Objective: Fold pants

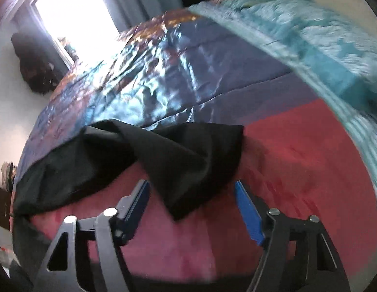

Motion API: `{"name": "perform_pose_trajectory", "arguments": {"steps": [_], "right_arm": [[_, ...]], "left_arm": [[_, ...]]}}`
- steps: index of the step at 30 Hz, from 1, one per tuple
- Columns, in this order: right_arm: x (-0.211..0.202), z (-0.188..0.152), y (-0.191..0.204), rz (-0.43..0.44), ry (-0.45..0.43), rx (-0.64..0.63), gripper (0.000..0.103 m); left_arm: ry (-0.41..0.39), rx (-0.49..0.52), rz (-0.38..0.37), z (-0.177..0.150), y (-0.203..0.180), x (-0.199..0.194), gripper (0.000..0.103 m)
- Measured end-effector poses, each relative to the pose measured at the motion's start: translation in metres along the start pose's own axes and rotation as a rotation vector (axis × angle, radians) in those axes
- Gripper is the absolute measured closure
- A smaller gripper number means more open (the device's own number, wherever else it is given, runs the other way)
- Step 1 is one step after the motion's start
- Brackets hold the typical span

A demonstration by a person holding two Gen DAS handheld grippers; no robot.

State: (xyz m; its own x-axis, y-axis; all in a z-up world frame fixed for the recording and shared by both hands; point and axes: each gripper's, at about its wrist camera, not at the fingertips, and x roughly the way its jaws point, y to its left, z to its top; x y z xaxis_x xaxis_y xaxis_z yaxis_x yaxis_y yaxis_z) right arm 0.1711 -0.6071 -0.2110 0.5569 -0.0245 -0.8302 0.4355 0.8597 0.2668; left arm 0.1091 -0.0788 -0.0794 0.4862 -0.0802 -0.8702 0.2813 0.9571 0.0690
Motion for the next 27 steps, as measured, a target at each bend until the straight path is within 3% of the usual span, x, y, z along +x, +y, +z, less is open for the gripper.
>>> {"name": "perform_pose_trajectory", "arguments": {"steps": [2, 3, 4, 6, 8, 11, 12, 14, 15, 16, 20, 27], "right_arm": [[0.015, 0.009, -0.003, 0.000, 0.034, -0.008, 0.068], [0.013, 0.013, -0.002, -0.012, 0.042, -0.015, 0.093], [0.004, 0.016, -0.001, 0.000, 0.040, 0.001, 0.093], [-0.029, 0.032, -0.002, 0.109, 0.012, 0.060, 0.099], [-0.064, 0.065, -0.001, 0.179, -0.026, 0.086, 0.099], [-0.079, 0.120, -0.001, 0.179, -0.074, 0.069, 0.099], [-0.075, 0.137, 0.001, 0.163, -0.069, 0.064, 0.095], [-0.062, 0.162, -0.007, 0.034, -0.088, 0.050, 0.057], [-0.056, 0.169, -0.014, -0.055, -0.111, 0.049, 0.032], [-0.052, 0.171, -0.023, -0.124, -0.143, 0.055, 0.026], [-0.031, 0.156, -0.056, -0.150, -0.115, 0.058, 0.027], [0.039, 0.104, -0.061, -0.016, 0.086, -0.133, 0.027]], "left_arm": [[0.008, 0.017, 0.010, 0.000, -0.003, 0.005, 0.001], [0.010, 0.024, 0.015, 0.000, -0.004, 0.006, 0.001], [0.010, 0.027, 0.016, 0.000, -0.003, 0.006, 0.001], [0.009, 0.034, 0.022, 0.000, -0.001, 0.010, 0.001], [0.017, 0.033, 0.021, 0.003, -0.001, 0.017, 0.001], [0.038, 0.018, -0.001, 0.012, -0.006, 0.027, 0.001], [0.042, 0.013, -0.009, 0.016, -0.008, 0.029, 0.001], [0.033, -0.004, -0.026, 0.024, -0.011, 0.028, 0.001], [0.024, -0.012, -0.029, 0.026, -0.010, 0.026, 0.001], [0.017, -0.016, -0.029, 0.027, -0.009, 0.025, 0.001], [0.037, -0.013, 0.004, 0.021, -0.002, 0.035, 0.001], [0.112, -0.023, 0.025, 0.013, -0.001, 0.059, 0.001]]}}
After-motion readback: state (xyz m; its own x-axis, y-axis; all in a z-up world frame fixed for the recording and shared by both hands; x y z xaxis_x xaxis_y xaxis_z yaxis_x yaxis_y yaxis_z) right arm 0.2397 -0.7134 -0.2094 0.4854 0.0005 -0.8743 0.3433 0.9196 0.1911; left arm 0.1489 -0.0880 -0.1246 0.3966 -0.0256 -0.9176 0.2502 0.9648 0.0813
